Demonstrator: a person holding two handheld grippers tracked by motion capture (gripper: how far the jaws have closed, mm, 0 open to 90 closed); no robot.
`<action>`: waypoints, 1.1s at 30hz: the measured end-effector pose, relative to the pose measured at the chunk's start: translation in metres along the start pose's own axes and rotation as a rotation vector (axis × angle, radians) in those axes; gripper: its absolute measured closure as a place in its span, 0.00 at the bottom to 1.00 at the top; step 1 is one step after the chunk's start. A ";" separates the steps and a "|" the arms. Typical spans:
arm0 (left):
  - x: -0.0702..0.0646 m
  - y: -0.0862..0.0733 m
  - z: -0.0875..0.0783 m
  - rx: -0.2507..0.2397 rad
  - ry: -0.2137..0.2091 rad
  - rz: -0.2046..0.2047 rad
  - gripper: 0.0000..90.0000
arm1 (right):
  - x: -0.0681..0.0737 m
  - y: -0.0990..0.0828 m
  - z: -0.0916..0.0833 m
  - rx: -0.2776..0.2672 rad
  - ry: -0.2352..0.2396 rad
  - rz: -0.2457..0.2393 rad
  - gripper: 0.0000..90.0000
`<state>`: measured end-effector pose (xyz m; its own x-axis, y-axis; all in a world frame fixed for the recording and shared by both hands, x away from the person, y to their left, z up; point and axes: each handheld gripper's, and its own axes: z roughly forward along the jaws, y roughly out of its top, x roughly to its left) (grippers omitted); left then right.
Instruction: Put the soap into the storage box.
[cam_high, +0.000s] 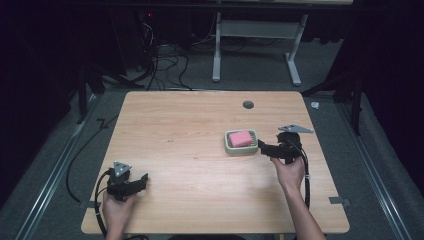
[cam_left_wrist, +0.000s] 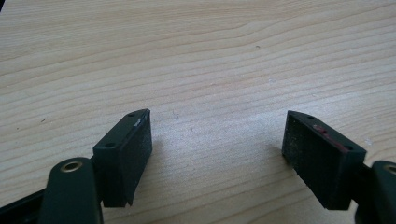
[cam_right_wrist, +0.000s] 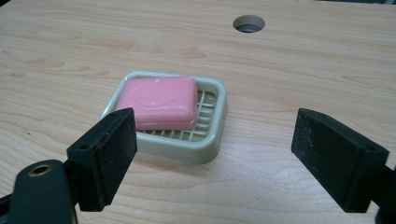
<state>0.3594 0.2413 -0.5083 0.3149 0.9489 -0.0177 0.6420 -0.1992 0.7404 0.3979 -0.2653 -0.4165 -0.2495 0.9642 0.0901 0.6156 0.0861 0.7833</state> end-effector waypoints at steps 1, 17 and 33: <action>0.000 0.000 0.000 0.000 0.000 0.000 0.27 | -0.001 -0.001 -0.001 0.000 -0.001 0.003 0.16; 0.000 0.000 0.000 0.000 0.000 0.000 0.27 | -0.011 -0.012 -0.017 -0.021 -0.009 0.015 0.16; 0.000 0.000 0.000 0.000 0.001 0.000 0.27 | -0.022 -0.026 -0.030 -0.034 -0.019 0.034 0.17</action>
<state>0.3594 0.2413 -0.5084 0.3144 0.9491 -0.0169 0.6418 -0.1994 0.7405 0.3643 -0.2960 -0.4205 -0.2145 0.9711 0.1050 0.5975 0.0454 0.8006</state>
